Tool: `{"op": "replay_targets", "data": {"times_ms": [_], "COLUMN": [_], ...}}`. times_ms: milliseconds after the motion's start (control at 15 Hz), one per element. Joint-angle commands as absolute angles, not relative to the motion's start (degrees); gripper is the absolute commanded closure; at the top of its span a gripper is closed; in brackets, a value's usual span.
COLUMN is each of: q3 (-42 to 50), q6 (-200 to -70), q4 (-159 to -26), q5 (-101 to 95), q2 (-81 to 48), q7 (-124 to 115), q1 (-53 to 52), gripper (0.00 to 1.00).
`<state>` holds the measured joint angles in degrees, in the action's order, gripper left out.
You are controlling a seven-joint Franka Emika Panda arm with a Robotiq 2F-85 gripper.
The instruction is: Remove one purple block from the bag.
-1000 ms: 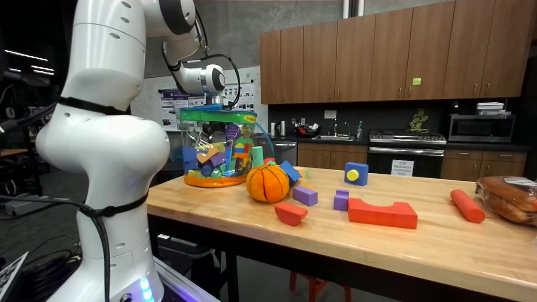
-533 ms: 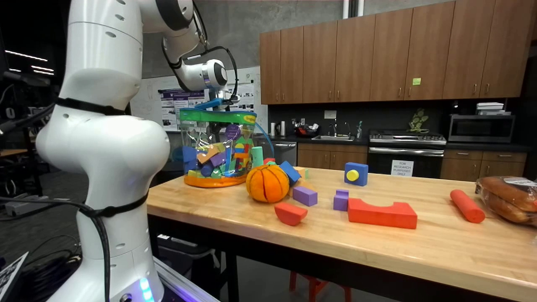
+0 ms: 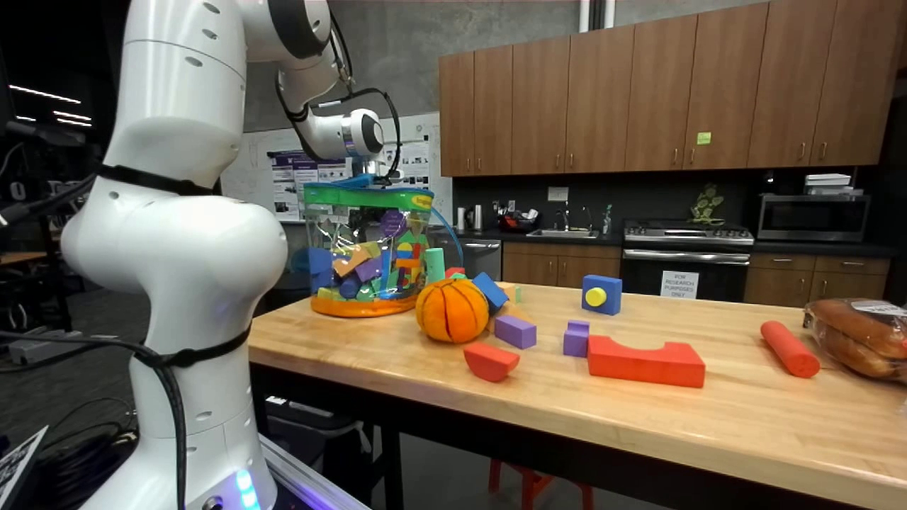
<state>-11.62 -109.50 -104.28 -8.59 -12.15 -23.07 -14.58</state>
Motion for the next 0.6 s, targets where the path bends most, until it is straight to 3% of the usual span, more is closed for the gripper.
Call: {"op": "replay_targets", "data": {"times_ms": [0,533], "q3": [-10.78,-10.53], "q6": [-108.14,-108.2], "q4": [-103.35,-103.05], "q5": [-9.13,-7.67], "q2": [-12.5,-13.35], "q7": [-24.42,-24.91], "q1": [-15.36,-15.08], "gripper": [0.0,0.0]}}
